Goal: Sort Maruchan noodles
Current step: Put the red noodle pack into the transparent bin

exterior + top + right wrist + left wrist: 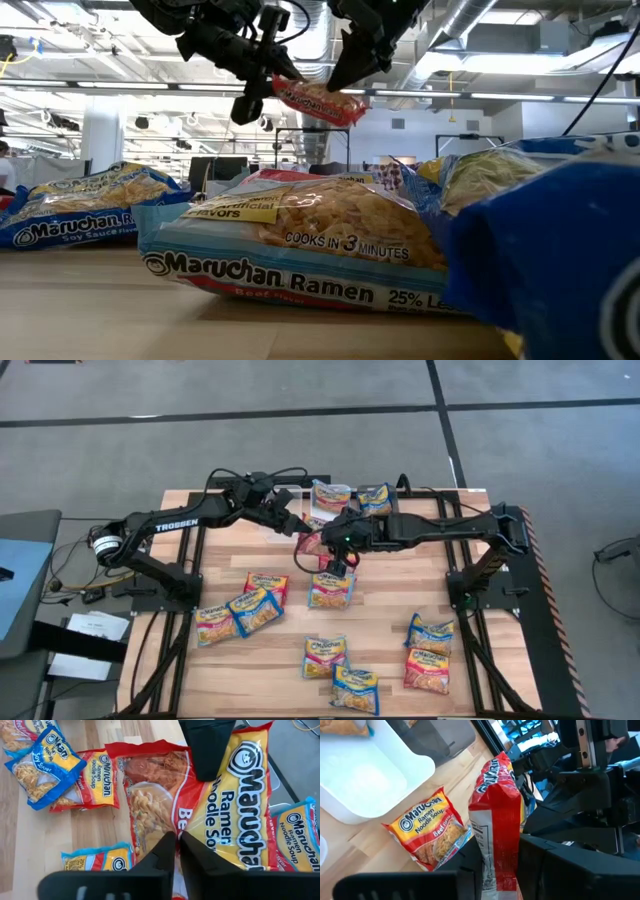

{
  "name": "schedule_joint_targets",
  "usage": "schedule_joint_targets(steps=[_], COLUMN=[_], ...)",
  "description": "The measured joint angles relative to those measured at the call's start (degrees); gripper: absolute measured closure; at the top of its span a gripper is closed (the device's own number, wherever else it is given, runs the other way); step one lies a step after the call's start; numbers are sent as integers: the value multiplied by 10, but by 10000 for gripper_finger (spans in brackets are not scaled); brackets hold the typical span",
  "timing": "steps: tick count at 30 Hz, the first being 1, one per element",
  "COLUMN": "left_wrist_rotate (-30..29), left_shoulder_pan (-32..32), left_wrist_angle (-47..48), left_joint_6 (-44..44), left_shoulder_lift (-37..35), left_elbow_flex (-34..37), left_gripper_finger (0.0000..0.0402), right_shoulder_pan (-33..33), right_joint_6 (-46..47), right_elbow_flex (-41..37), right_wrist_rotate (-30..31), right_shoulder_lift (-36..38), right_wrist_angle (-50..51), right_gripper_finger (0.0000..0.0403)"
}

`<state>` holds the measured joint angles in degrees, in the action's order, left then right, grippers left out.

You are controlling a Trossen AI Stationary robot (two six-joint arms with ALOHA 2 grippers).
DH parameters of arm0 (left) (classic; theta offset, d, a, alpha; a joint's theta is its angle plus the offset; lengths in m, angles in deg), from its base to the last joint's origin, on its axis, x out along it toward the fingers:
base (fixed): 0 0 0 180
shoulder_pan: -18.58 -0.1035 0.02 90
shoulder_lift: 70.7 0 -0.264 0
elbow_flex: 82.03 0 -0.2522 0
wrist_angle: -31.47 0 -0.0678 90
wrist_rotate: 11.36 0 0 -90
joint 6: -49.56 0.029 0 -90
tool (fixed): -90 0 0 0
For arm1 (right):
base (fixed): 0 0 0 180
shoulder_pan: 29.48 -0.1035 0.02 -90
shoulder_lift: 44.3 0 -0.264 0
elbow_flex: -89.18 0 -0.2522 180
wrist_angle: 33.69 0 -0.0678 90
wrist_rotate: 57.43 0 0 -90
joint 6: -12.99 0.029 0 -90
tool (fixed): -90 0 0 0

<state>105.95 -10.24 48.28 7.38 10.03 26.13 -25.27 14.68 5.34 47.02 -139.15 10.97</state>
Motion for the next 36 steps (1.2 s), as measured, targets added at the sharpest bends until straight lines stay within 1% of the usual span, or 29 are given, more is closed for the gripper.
schedule_joint_targets(steps=[5, 9, 13, 20, 25, 28, 33, 36], left_wrist_rotate=[0, 1, 1, -7, -13, -29, -44, -63], left_shoulder_pan=[-2, -13, -38, -100, -148, -173, -212, -236], left_wrist_angle=[0, 0, 0, 0, 0, 0, 8, 43], left_joint_6=[16, 30, 37, 117, 225, 275, 337, 343], left_shoulder_lift=[0, 0, -1, -22, -43, -52, -58, -58], left_elbow_flex=[0, 0, 0, 0, 0, 0, 0, 0], left_gripper_finger=[338, 338, 338, 338, 338, 338, 338, 338], right_shoulder_pan=[1, 11, 34, 89, 115, 125, 134, 140], right_joint_6=[0, -9, -34, -39, -66, -88, -125, -143], right_elbow_flex=[0, 24, 47, 75, 76, 76, 76, 76], right_wrist_rotate=[6, 6, 7, 7, 6, 6, 5, 5], right_shoulder_lift=[0, 0, 1, 1, 1, 1, 1, 1], right_wrist_angle=[1, 43, 74, 112, 145, 158, 157, 156], right_gripper_finger=[306, 278, 262, 258, 262, 262, 262, 264])
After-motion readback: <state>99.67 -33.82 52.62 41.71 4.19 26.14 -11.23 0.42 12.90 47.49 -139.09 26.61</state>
